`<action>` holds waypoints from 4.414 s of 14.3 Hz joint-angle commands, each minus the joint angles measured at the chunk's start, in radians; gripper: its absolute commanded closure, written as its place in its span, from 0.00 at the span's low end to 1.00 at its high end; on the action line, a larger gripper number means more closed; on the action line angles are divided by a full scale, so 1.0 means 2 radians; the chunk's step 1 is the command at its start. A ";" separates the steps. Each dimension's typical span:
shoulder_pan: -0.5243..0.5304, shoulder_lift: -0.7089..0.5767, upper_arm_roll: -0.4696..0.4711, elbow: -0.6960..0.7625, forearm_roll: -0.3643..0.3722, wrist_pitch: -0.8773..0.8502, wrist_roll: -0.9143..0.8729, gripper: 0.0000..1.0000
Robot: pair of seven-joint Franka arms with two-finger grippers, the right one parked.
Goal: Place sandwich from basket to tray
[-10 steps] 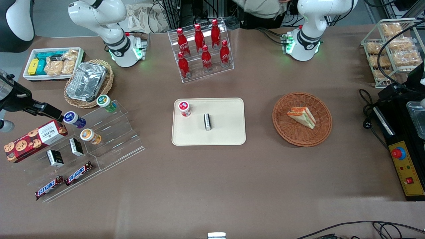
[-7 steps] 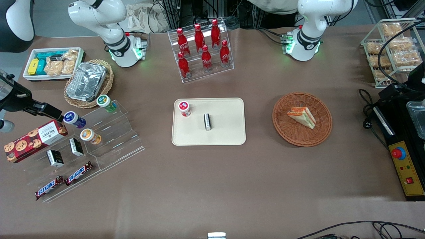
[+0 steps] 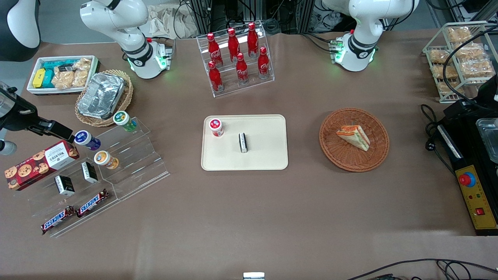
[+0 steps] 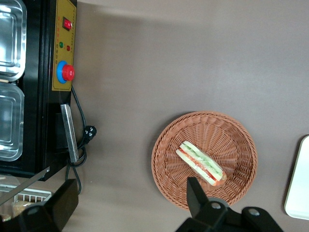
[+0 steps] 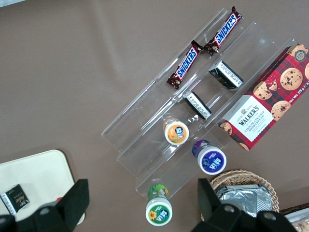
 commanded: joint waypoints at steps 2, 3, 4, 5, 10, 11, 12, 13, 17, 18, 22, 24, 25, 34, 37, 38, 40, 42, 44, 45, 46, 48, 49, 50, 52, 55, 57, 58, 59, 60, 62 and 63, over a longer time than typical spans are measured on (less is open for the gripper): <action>-0.004 -0.023 -0.004 -0.026 0.004 -0.049 -0.011 0.00; -0.005 -0.044 -0.006 -0.058 0.003 -0.044 -0.011 0.00; -0.004 -0.066 -0.015 -0.090 0.001 -0.036 -0.011 0.00; -0.005 -0.083 -0.021 -0.116 -0.004 -0.028 -0.016 0.00; -0.005 -0.123 -0.071 -0.218 -0.003 0.026 -0.132 0.00; -0.005 -0.133 -0.071 -0.257 -0.004 0.059 -0.138 0.00; -0.005 -0.142 -0.071 -0.302 -0.005 0.104 -0.154 0.00; -0.005 -0.145 -0.076 -0.340 -0.006 0.154 -0.186 0.00; -0.005 -0.111 -0.106 -0.373 -0.005 0.228 -0.306 0.00; -0.005 -0.102 -0.111 -0.368 -0.006 0.231 -0.326 0.00; -0.005 -0.061 -0.122 -0.360 -0.015 0.285 -0.427 0.00; -0.005 -0.043 -0.130 -0.352 -0.016 0.289 -0.442 0.00; -0.005 -0.036 -0.132 -0.350 -0.016 0.292 -0.443 0.01; -0.005 0.011 -0.144 -0.352 -0.006 0.338 -0.524 0.01; -0.005 0.025 -0.144 -0.352 -0.006 0.339 -0.534 0.01; -0.005 0.031 -0.145 -0.352 -0.006 0.345 -0.534 0.01; -0.008 0.042 -0.145 -0.353 -0.006 0.349 -0.544 0.02; -0.022 0.048 -0.144 -0.350 -0.007 0.349 -0.547 0.02; -0.023 0.052 -0.144 -0.351 -0.006 0.359 -0.559 0.03; -0.024 0.058 -0.144 -0.351 -0.006 0.366 -0.565 0.06; -0.024 0.061 -0.144 -0.351 -0.006 0.366 -0.567 0.08; -0.024 0.062 -0.144 -0.351 -0.006 0.366 -0.567 0.11; -0.024 0.063 -0.144 -0.350 -0.005 0.366 -0.567 0.13; -0.024 0.063 -0.144 -0.350 -0.001 0.366 -0.567 0.14; -0.024 0.066 -0.143 -0.350 0.011 0.366 -0.568 0.20; -0.023 0.066 -0.142 -0.349 0.010 0.366 -0.568 0.32; -0.022 0.064 -0.141 -0.346 0.010 0.366 -0.570 0.53; -0.021 0.064 -0.141 -0.340 0.011 0.366 -0.582 0.64; -0.022 0.064 -0.141 -0.331 0.011 0.364 -0.591 0.69; -0.024 0.066 -0.141 -0.319 0.013 0.362 -0.592 0.69; -0.024 0.064 -0.141 -0.302 0.013 0.349 -0.589 0.75; -0.024 0.062 -0.141 -0.291 0.013 0.327 -0.589 0.83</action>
